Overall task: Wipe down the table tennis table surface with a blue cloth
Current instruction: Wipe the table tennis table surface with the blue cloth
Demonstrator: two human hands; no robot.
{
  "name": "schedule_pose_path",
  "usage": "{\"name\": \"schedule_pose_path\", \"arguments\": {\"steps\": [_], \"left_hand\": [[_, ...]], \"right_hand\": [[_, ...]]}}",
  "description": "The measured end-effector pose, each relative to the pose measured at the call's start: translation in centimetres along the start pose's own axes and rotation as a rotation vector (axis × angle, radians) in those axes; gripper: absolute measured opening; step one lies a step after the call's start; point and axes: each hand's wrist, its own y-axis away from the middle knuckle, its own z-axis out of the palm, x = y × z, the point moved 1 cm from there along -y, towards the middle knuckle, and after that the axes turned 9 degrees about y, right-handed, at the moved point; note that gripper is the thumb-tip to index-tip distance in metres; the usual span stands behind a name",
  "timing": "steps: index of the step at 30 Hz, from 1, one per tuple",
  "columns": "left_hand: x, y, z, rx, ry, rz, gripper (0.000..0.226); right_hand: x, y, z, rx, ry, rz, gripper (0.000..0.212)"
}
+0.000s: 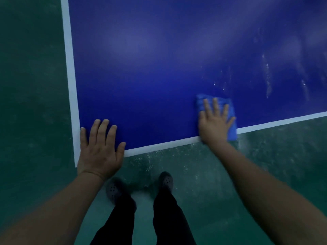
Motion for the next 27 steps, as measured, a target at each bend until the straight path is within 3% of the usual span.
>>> {"name": "schedule_pose_path", "arguments": {"steps": [2,5,7,10,12,16,19,21,24,27], "left_hand": [[0.1,0.1,-0.1,-0.007,-0.001,-0.013,0.067],[0.3,0.1,-0.2,0.005,0.014,-0.043,0.069],[1.2,0.1,-0.3,0.055,0.045,-0.074,0.070],[5.3,-0.4,0.2,0.118,0.100,-0.052,0.065],[9.6,-1.4,1.2,0.111,0.150,-0.018,0.061],[16.5,-3.9,4.5,0.006,0.156,-0.056,0.066],[17.3,-4.8,6.2,-0.039,0.018,-0.124,0.073],[17.1,-4.8,6.5,-0.034,-0.034,-0.122,0.074],[17.2,-4.7,6.6,-0.004,-0.041,-0.130,0.074],[17.4,-4.7,6.7,0.046,-0.035,-0.151,0.076]], "right_hand": [[3.7,-1.8,-0.5,-0.032,-0.103,0.199,0.055],[1.1,-2.3,-0.8,-0.016,-0.180,0.307,0.056],[-3.7,-0.5,-0.7,0.011,-0.119,0.079,0.055],[-8.1,3.5,0.0,0.011,0.029,-0.491,0.055],[-5.9,2.5,-0.2,0.012,0.052,-0.604,0.055],[4.9,-3.8,-0.1,0.006,0.042,-0.271,0.055],[11.9,-6.8,-0.3,-0.020,-0.026,-0.032,0.055],[13.1,-7.1,-0.2,-0.026,-0.060,0.037,0.055],[10.0,-5.2,0.3,-0.029,-0.039,-0.038,0.056],[3.3,-3.0,0.0,-0.027,0.004,-0.301,0.057]]}}
